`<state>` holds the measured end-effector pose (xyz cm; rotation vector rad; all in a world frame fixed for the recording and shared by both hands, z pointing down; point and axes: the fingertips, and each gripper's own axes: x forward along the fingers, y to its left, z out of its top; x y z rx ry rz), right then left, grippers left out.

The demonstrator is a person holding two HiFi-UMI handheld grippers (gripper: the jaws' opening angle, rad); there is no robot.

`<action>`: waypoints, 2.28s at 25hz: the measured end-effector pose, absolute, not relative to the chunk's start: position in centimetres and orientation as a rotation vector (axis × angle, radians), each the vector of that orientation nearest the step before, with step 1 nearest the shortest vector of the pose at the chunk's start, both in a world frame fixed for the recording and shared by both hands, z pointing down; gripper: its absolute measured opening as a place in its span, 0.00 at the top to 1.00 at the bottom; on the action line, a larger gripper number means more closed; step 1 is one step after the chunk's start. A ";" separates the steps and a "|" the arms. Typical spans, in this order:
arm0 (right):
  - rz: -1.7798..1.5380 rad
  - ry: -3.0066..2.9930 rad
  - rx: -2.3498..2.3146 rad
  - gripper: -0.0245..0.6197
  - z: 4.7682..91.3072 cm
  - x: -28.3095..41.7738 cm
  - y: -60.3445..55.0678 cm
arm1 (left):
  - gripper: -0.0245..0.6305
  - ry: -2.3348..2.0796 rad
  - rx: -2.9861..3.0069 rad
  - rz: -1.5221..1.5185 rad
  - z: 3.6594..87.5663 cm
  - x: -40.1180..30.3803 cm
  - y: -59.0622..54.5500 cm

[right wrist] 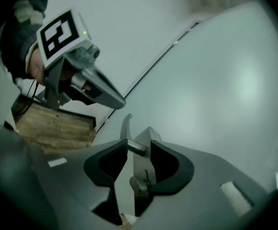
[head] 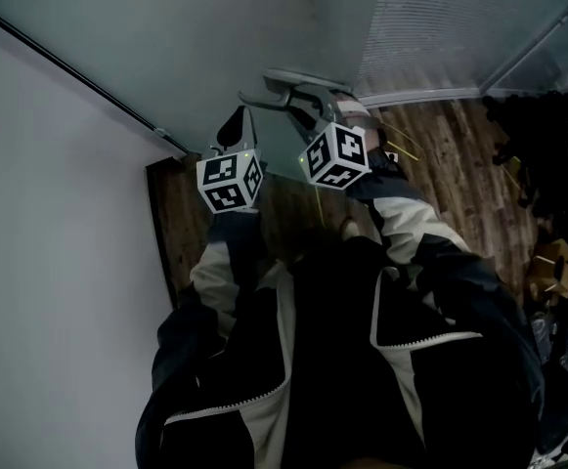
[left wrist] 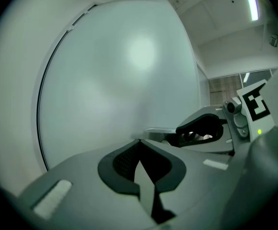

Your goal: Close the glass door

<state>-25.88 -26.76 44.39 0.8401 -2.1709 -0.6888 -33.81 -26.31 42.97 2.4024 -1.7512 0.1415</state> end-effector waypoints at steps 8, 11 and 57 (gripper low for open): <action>-0.897 -1.902 0.592 0.60 47.6 -28.9 -26.6 | 0.96 -1.772 2.373 0.139 43.1 -35.1 -25.2; -0.940 -1.816 0.589 0.72 48.4 -29.4 -27.5 | 0.96 -1.774 2.378 0.142 43.2 -35.5 -25.2; -1.166 -1.681 0.543 0.75 49.0 -23.2 -57.3 | 0.96 -1.879 2.289 0.107 41.6 -29.2 -48.5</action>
